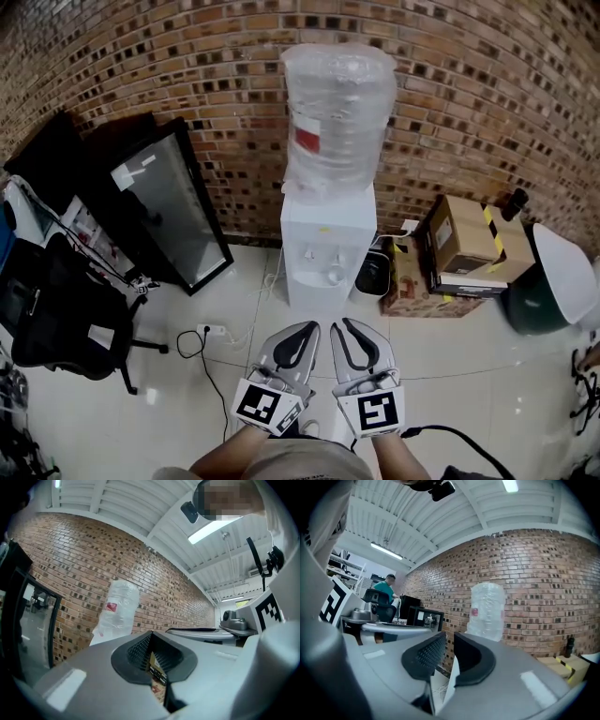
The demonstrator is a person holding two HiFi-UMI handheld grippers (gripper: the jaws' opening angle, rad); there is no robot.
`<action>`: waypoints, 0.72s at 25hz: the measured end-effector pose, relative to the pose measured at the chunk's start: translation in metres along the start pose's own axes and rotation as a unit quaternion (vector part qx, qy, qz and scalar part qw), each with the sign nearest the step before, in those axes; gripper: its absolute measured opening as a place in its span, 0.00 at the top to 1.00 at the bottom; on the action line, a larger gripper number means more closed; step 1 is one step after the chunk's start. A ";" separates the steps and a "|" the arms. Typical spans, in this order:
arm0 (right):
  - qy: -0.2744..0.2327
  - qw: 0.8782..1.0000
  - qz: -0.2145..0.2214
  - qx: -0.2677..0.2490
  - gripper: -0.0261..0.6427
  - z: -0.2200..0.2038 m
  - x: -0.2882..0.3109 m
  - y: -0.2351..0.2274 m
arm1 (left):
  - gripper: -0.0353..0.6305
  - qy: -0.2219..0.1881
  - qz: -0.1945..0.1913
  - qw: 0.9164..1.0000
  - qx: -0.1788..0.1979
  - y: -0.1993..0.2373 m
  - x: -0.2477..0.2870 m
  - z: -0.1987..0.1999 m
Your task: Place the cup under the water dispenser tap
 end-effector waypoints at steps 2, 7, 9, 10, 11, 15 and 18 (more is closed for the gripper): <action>-0.003 1.000 0.001 0.002 0.87 0.003 -0.013 0.003 | 0.96 0.000 0.003 1.000 0.003 -0.011 -0.010 0.001; -0.008 1.000 0.005 -0.001 0.89 0.009 -0.037 0.013 | 0.96 0.000 0.008 1.000 0.015 -0.030 -0.029 0.003; -0.005 1.000 0.004 0.001 0.89 0.009 -0.044 0.014 | 0.96 0.001 0.007 1.000 0.018 -0.036 -0.033 0.003; -0.004 1.000 0.003 0.002 0.89 0.010 -0.047 0.014 | 0.96 0.001 0.005 1.000 0.019 -0.039 -0.033 0.003; -0.003 1.000 0.001 0.004 0.90 0.010 -0.049 0.014 | 0.96 0.001 0.003 1.000 0.019 -0.041 -0.034 0.004; -0.002 1.000 -0.006 0.008 0.93 0.013 -0.057 0.016 | 0.96 0.004 -0.004 1.000 0.015 -0.048 -0.037 0.005; -0.002 1.000 -0.011 0.010 0.95 0.015 -0.057 0.019 | 0.96 0.005 -0.011 1.000 0.016 -0.049 -0.040 0.009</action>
Point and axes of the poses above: the fingertips, and each gripper's own axes: x forward along the fingers, y to its left, z out of its top, the point moved 3 cm from there along -x, backward along the fingers, and after that the axes turned 7 degrees about -x, right-handed, at the moved point
